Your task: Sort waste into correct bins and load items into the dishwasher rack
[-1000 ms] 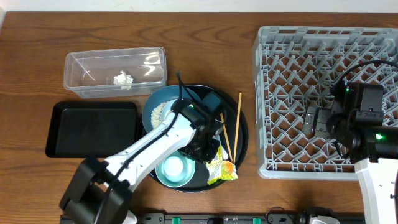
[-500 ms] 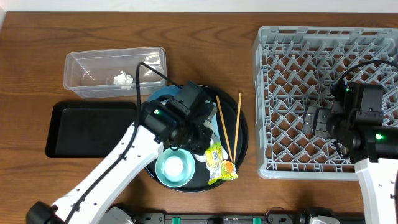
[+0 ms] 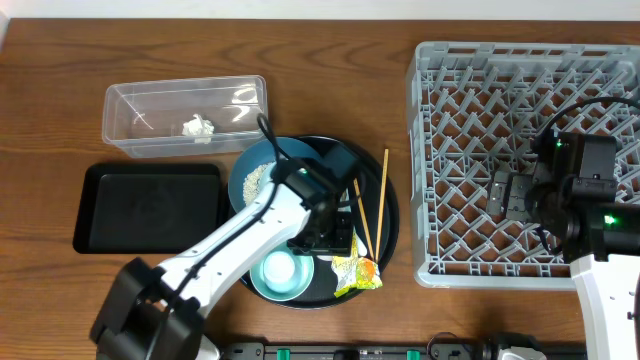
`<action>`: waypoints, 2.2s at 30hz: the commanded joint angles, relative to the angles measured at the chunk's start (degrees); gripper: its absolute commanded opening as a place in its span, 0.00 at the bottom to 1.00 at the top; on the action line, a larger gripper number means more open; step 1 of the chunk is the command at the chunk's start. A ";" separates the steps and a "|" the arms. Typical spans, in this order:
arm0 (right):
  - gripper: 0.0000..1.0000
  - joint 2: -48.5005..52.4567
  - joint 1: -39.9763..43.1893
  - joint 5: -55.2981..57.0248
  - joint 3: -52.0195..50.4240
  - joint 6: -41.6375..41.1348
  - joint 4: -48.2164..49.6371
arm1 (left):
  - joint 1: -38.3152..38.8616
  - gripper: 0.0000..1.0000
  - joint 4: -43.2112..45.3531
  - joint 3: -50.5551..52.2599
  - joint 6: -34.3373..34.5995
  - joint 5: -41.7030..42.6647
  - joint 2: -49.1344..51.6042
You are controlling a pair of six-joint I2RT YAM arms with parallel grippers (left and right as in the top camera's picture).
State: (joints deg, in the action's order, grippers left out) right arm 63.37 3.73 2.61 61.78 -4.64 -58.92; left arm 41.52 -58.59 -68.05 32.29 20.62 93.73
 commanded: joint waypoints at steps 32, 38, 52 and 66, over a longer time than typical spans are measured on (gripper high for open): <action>0.99 -0.04 -1.11 0.59 0.76 -0.85 -0.44 | 6.73 0.32 3.85 0.35 15.85 -11.26 5.49; 0.99 -0.04 -1.11 0.59 0.76 -0.85 -0.59 | 6.73 0.07 3.19 0.33 15.82 -11.19 5.46; 0.99 -0.04 -1.11 0.59 0.76 -0.85 -0.72 | 4.52 0.06 -1.51 -4.24 6.67 -10.84 -6.86; 0.99 -0.04 -1.11 0.59 0.76 -0.87 -0.70 | -27.71 0.06 11.80 -4.68 -7.76 -17.75 -17.00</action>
State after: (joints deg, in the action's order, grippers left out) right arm 63.37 3.73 2.61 61.78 -4.84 -59.55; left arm 19.18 -49.93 -71.94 30.26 5.39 76.71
